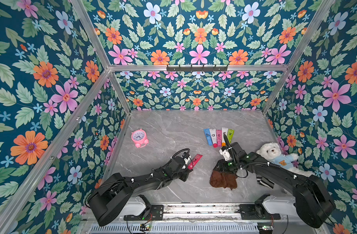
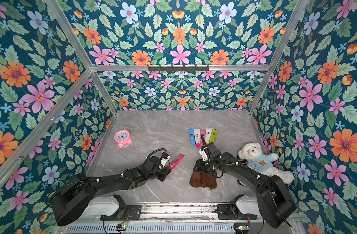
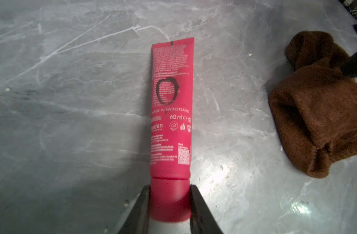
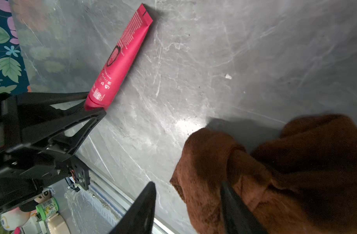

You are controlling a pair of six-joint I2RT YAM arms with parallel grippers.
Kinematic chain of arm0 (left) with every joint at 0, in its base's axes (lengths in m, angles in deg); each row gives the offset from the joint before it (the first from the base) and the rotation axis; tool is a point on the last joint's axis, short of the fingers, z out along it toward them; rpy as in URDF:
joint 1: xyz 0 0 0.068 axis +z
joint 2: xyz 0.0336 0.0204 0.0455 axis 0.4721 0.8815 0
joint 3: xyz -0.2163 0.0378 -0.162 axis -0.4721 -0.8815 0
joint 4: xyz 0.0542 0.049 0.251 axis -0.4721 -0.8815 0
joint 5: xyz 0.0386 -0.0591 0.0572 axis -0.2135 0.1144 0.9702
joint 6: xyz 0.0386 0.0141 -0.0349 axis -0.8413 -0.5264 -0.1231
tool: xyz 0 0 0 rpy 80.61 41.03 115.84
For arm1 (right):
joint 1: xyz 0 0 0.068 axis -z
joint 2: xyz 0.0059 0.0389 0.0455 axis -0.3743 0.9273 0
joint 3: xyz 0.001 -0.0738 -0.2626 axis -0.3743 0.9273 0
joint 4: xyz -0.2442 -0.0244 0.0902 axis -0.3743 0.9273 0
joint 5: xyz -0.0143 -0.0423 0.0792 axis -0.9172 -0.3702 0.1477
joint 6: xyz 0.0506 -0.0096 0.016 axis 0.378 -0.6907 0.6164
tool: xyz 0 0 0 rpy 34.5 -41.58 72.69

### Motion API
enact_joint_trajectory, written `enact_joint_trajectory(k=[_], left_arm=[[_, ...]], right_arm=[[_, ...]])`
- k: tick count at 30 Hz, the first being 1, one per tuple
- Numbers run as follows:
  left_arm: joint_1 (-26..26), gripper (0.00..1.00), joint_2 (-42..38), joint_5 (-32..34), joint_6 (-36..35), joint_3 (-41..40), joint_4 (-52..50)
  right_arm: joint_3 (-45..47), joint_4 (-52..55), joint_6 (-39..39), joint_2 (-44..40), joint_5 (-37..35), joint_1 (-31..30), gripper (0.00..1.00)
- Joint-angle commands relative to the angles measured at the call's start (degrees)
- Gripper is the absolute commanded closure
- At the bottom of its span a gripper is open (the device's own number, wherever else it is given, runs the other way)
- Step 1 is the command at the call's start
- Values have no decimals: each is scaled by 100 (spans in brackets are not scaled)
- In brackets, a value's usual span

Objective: Wipe the surface of the toothpaste tube
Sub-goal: Place the toothpaste at the center of the board, then move the toothpaste to the center of the board, then pick up the cleaning item at the center of the board.

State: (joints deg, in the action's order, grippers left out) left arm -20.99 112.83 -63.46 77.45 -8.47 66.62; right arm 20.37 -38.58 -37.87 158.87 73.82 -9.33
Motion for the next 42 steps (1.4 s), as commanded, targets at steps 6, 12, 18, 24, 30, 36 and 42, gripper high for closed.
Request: enact_joint_trajectory(k=[6, 12, 18, 24, 30, 36, 42], left_arm=[[-5, 29, 52, -56, 138, -9, 118], [-5, 29, 462, -175, 107, 188, 35], [-5, 48, 939, -249, 29, 419, -57], [-5, 50, 1040, -241, 5, 478, -122], [-5, 51, 1028, -241, -7, 469, -112], [-14, 50, 995, -283, -20, 434, -77], [-32, 55, 1030, -328, -58, 471, -86]], right_arm=[[213, -544, 55, 94, 200, -79, 58], [31, -478, -59, 213, 386, -86, 49], [-55, -517, -172, 460, 397, -147, 49], [-197, -210, -300, 723, 60, -227, 52], [-179, 268, -368, 429, -460, -548, 44], [25, 257, -201, 473, -876, -876, 45], [188, 57, -22, 456, -1257, -975, 74]])
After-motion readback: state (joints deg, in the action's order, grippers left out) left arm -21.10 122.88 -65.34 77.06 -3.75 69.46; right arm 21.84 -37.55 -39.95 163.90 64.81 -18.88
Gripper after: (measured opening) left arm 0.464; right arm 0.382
